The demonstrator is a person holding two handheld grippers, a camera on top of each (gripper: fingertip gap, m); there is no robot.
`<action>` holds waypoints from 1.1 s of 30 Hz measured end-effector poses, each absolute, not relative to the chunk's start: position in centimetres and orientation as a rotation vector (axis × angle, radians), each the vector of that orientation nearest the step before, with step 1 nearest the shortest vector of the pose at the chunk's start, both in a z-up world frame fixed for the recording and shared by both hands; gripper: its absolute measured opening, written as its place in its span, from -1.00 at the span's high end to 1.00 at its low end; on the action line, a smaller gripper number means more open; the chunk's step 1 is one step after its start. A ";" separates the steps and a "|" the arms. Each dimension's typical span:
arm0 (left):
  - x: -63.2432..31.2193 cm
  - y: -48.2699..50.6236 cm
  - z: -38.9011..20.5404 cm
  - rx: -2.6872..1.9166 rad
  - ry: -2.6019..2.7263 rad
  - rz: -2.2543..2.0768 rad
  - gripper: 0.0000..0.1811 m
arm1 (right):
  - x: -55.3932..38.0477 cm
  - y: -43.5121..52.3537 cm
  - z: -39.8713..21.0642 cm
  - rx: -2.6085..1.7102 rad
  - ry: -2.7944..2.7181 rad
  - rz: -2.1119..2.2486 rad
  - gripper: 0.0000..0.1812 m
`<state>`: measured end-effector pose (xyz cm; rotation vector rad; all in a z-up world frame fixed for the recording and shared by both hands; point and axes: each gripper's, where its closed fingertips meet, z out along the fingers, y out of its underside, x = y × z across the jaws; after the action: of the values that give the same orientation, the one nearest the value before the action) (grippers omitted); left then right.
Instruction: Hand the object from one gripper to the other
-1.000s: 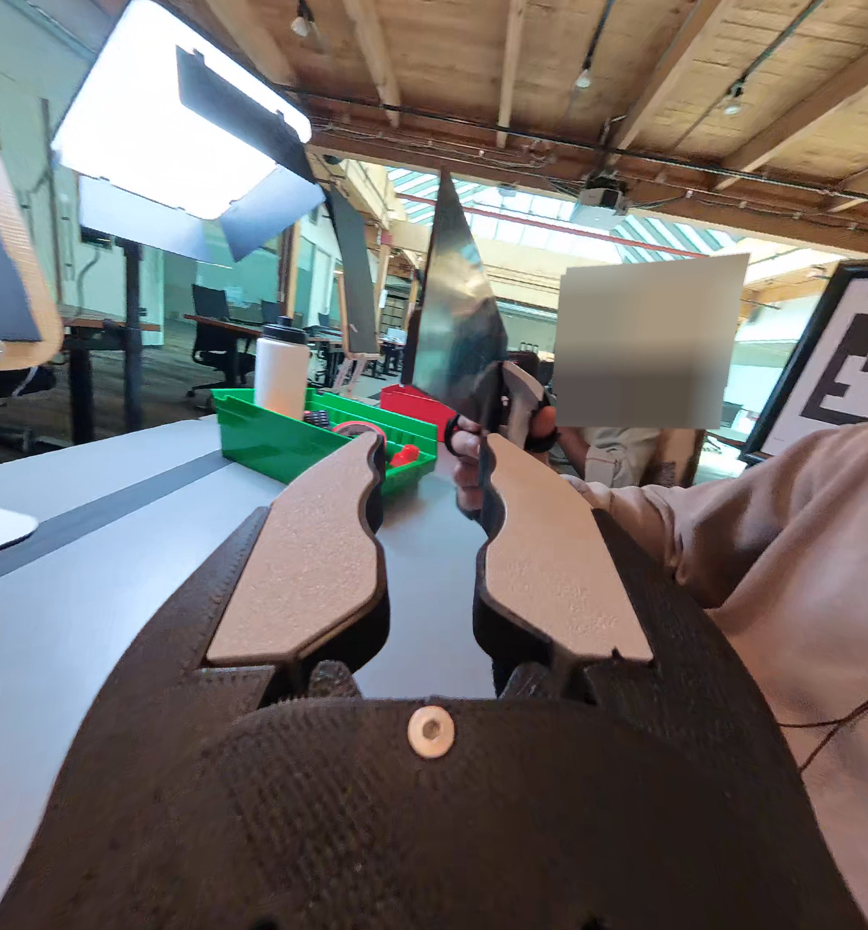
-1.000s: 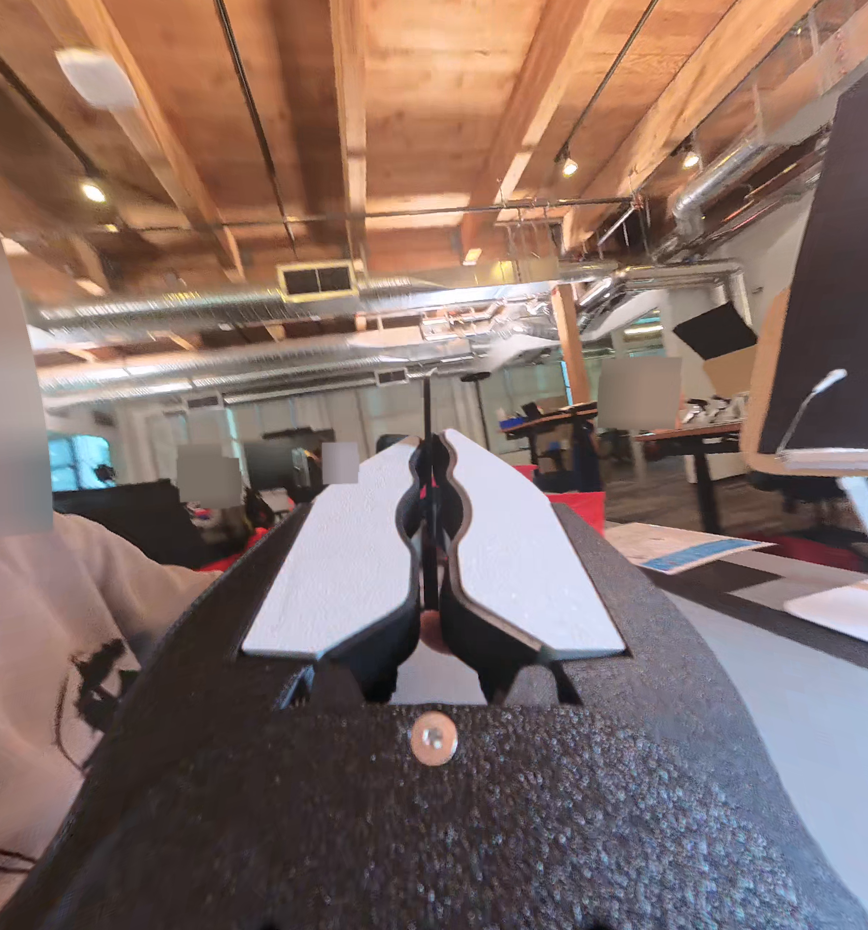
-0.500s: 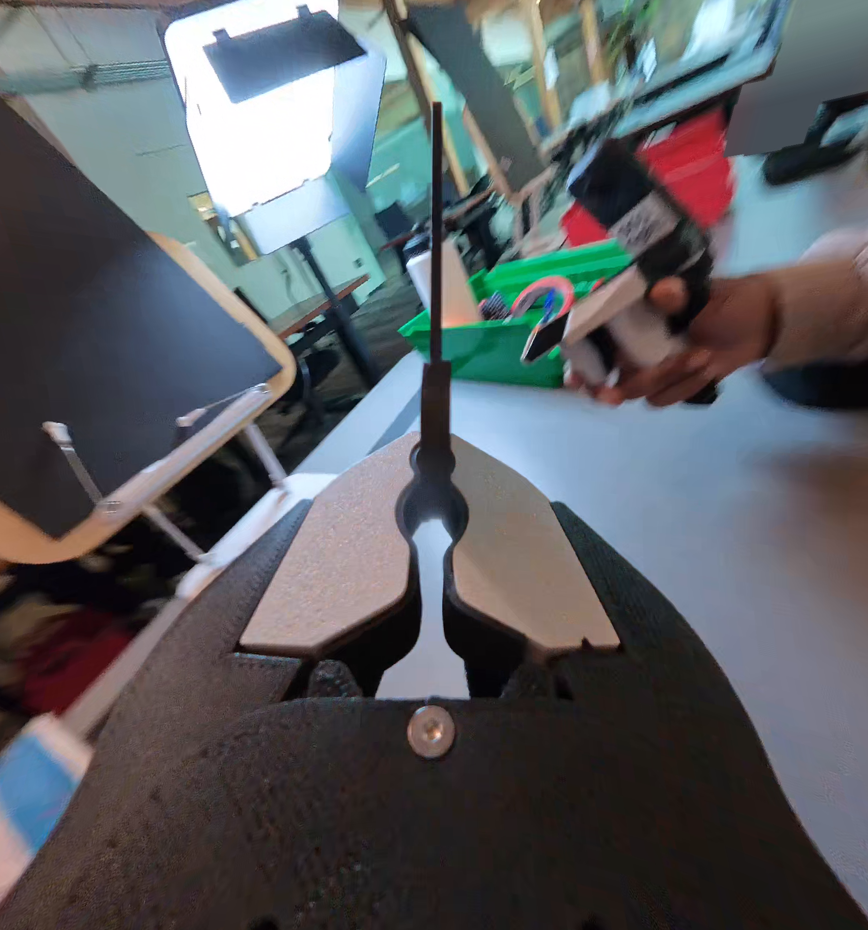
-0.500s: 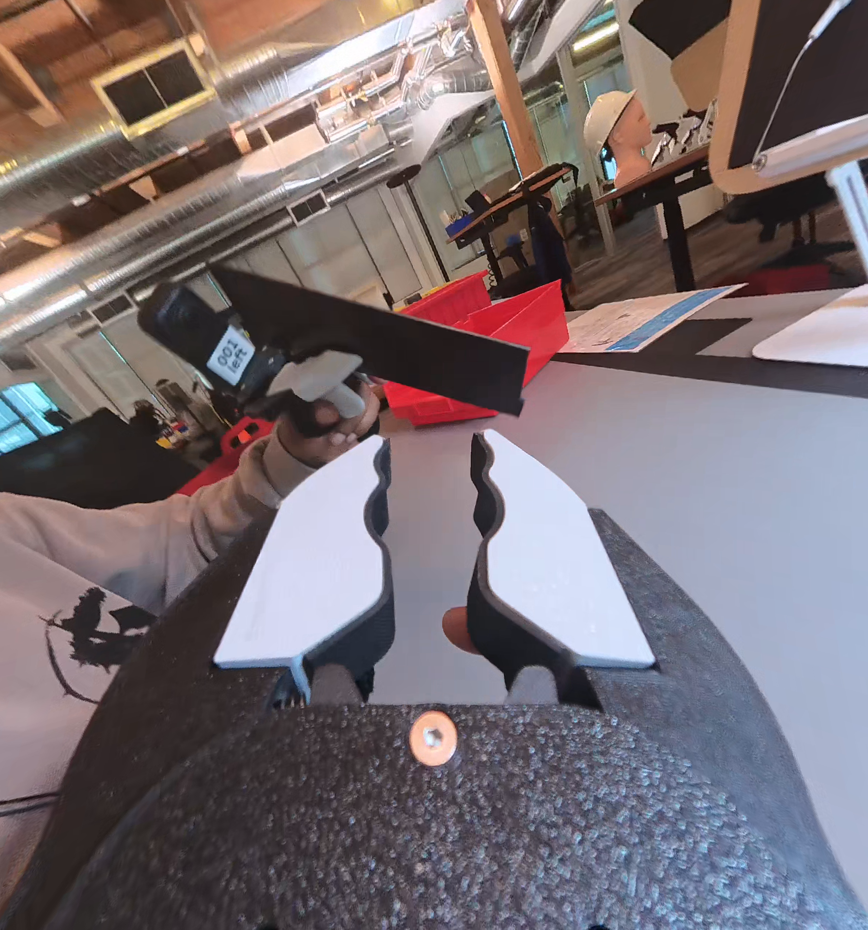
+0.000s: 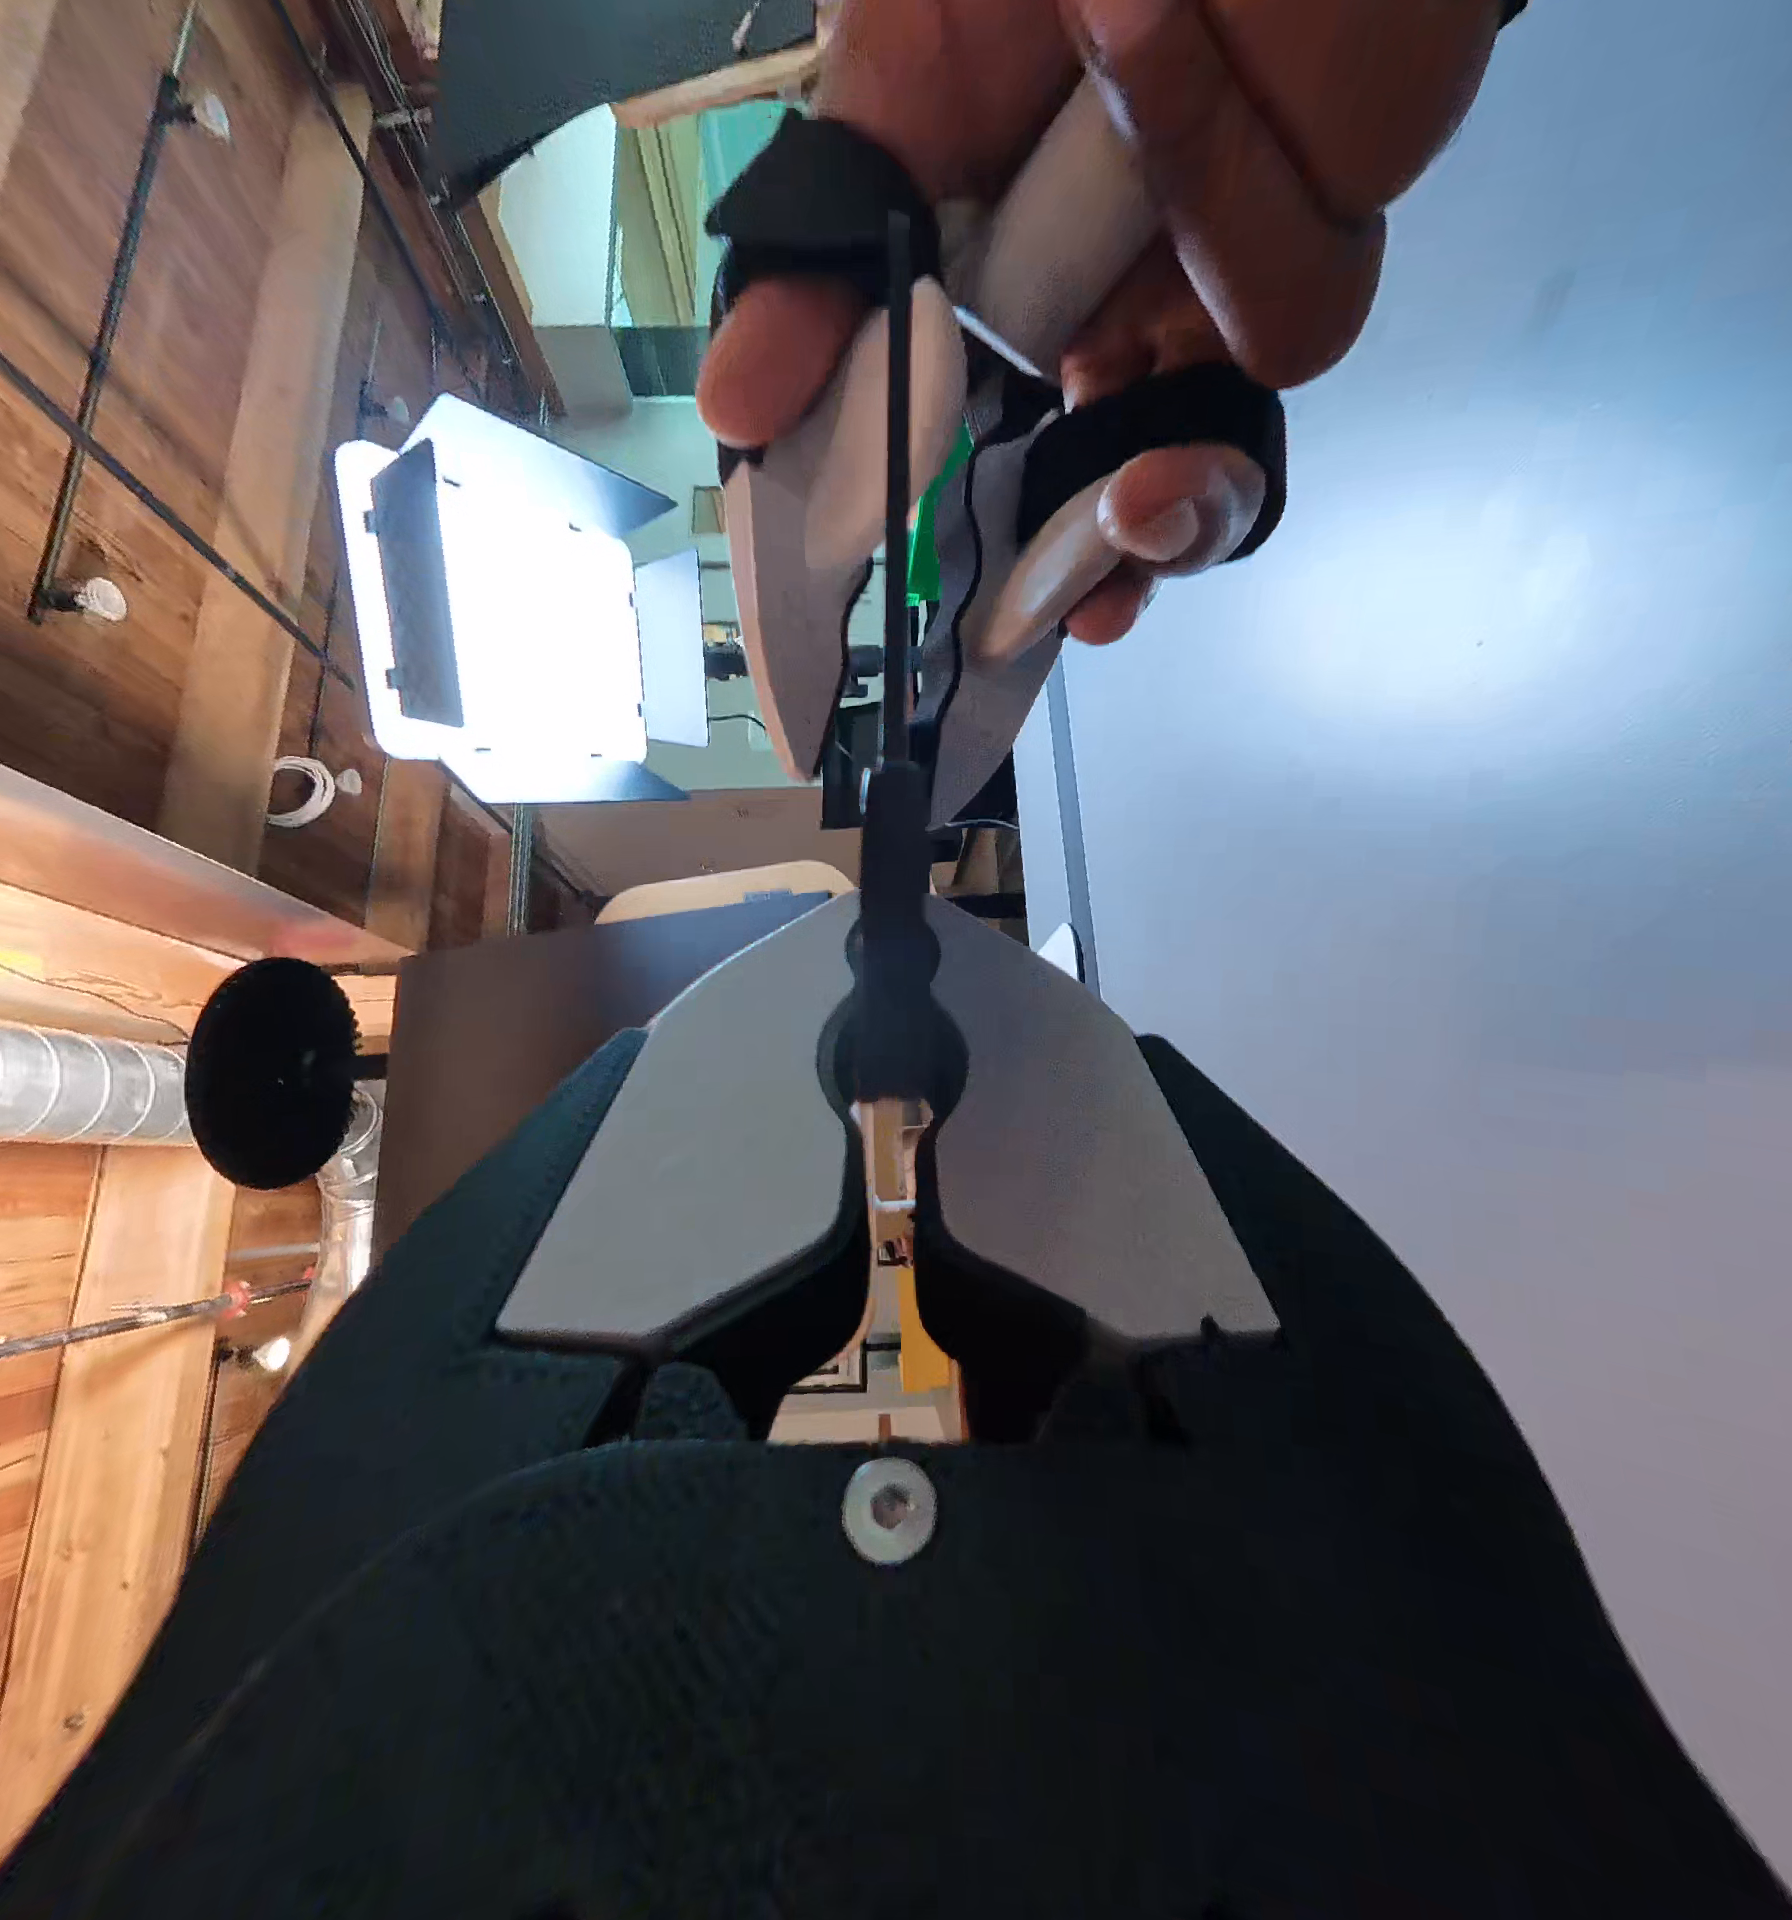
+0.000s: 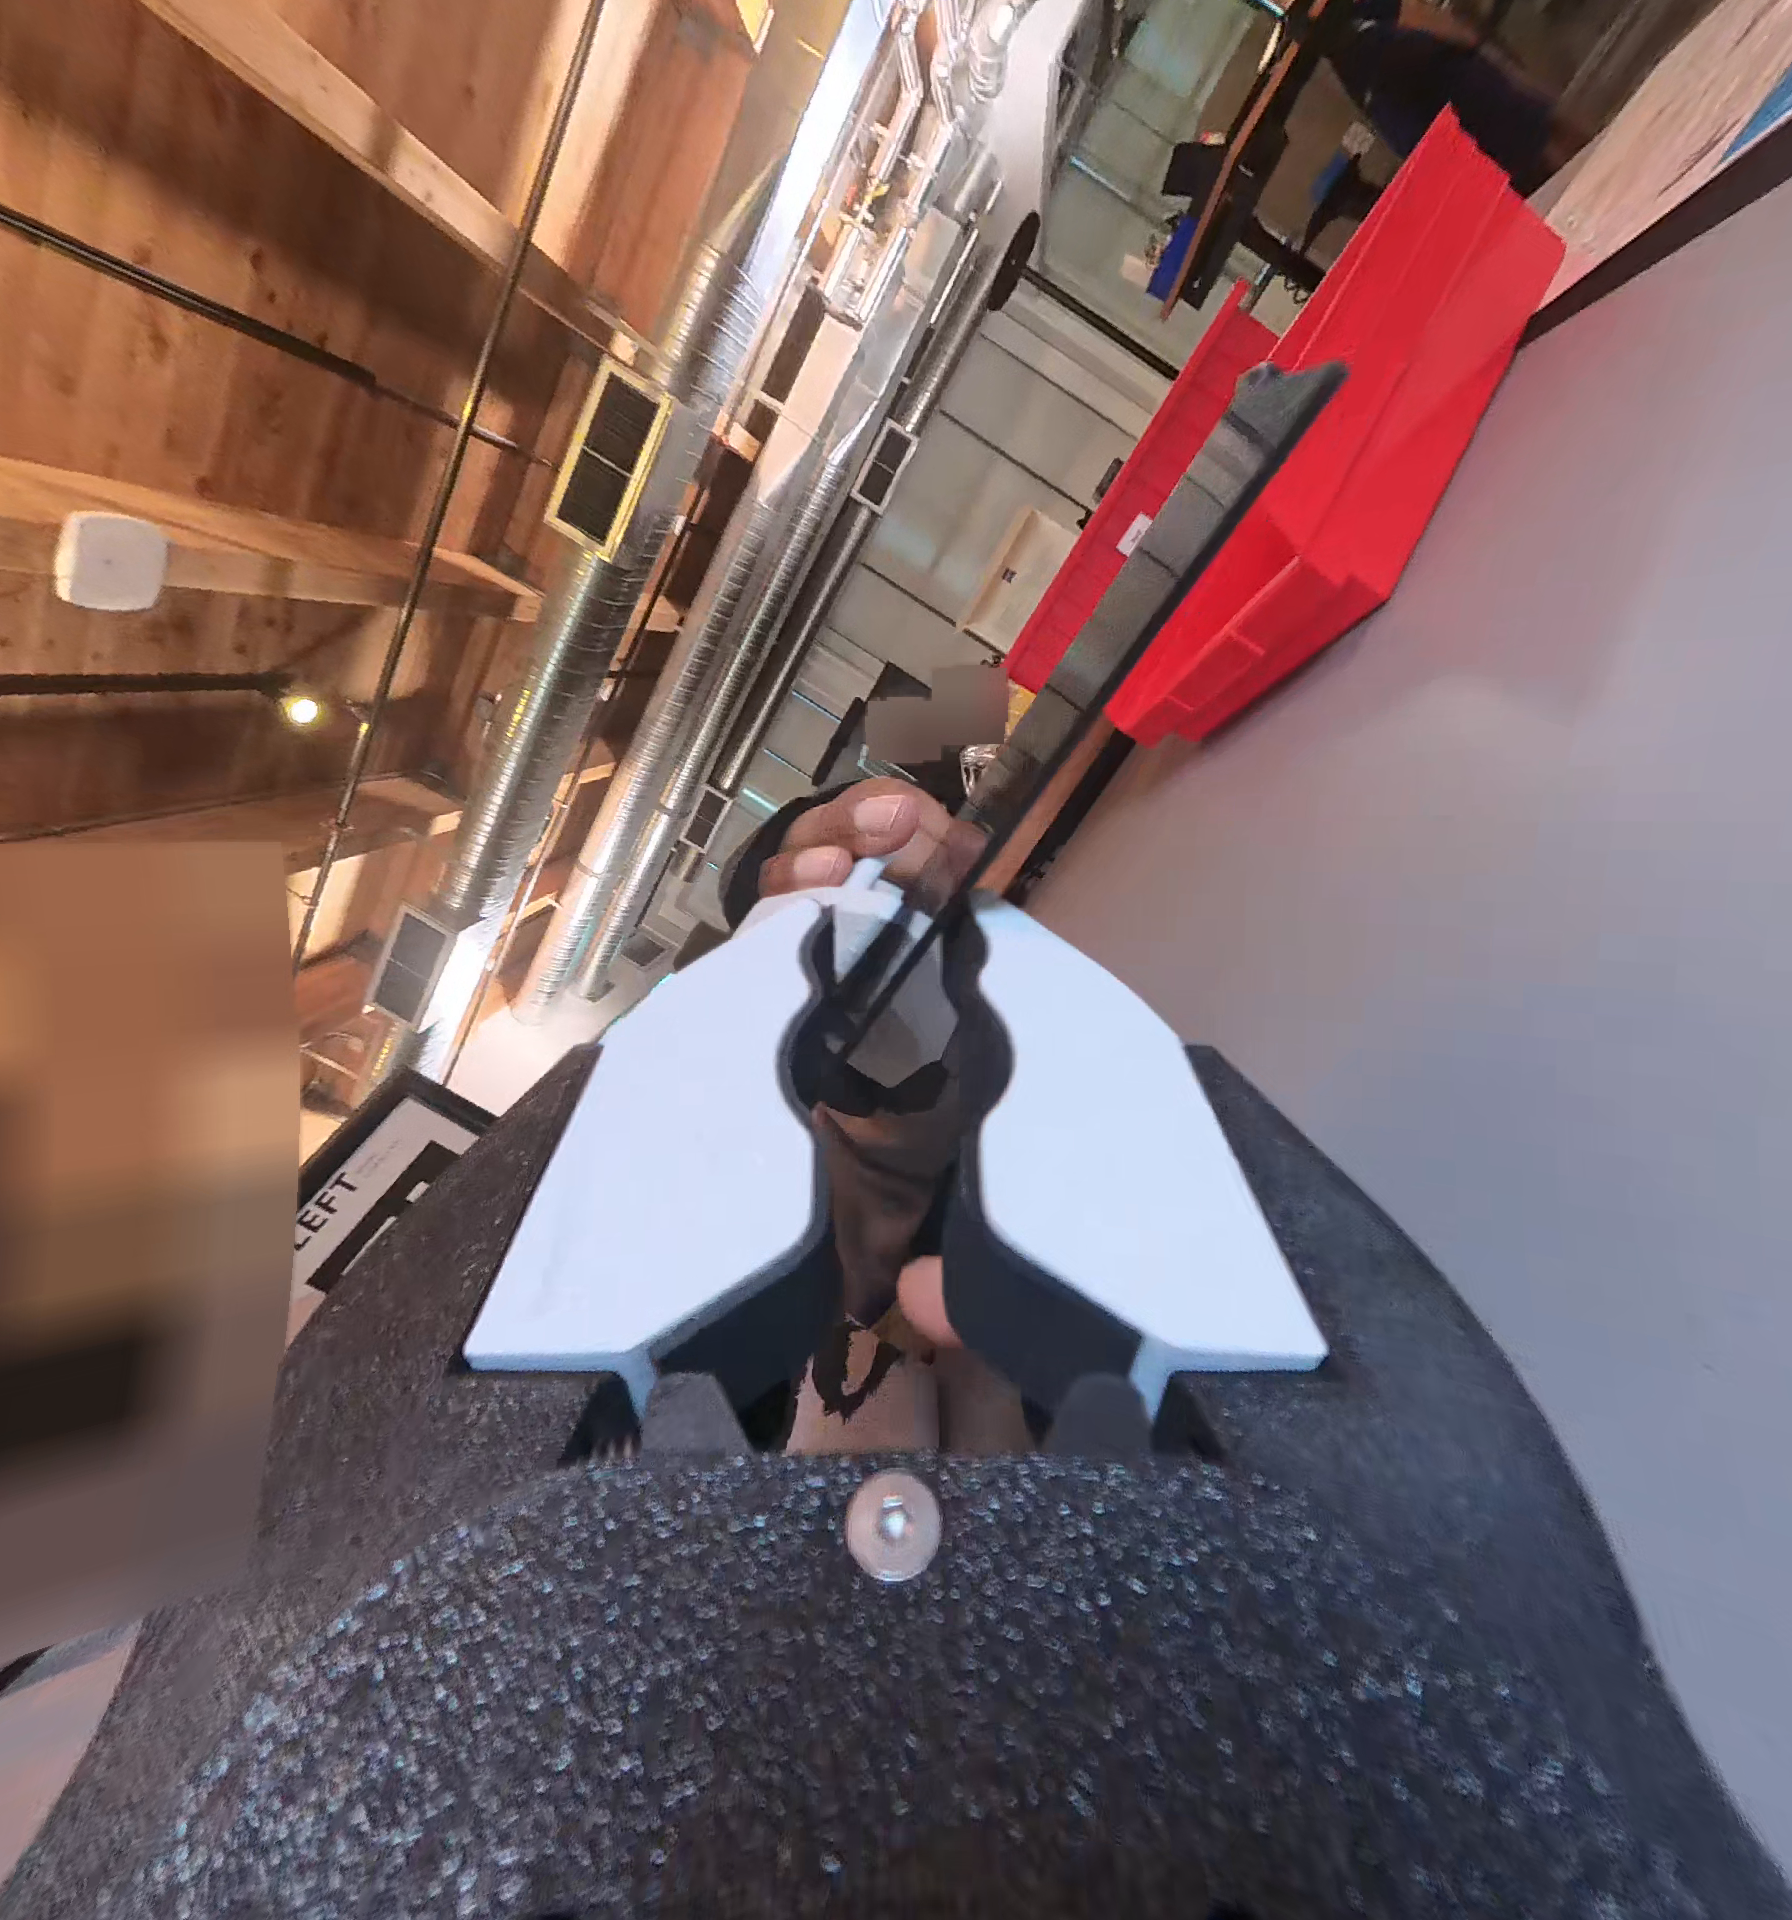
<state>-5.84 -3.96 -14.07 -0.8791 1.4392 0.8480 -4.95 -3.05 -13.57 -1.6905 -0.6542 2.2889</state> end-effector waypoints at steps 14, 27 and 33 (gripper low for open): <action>-5.5 -5.6 -10.9 -1.122 1.171 0.093 0.60 | -3.7 -3.5 -10.6 -1.450 -0.688 2.329 0.95; -7.4 -4.9 -8.7 -1.422 0.628 -1.113 0.63 | 2.3 -0.3 -5.4 -1.021 -0.734 1.875 0.99; -5.9 -4.4 -10.6 -1.562 0.293 -1.727 0.63 | 0.7 -2.7 -8.1 -0.781 -1.170 1.028 0.98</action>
<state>-5.91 -4.36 -10.64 -1.5621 0.2935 -1.7265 0.70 -2.69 -8.08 -0.7814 -1.1697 1.0279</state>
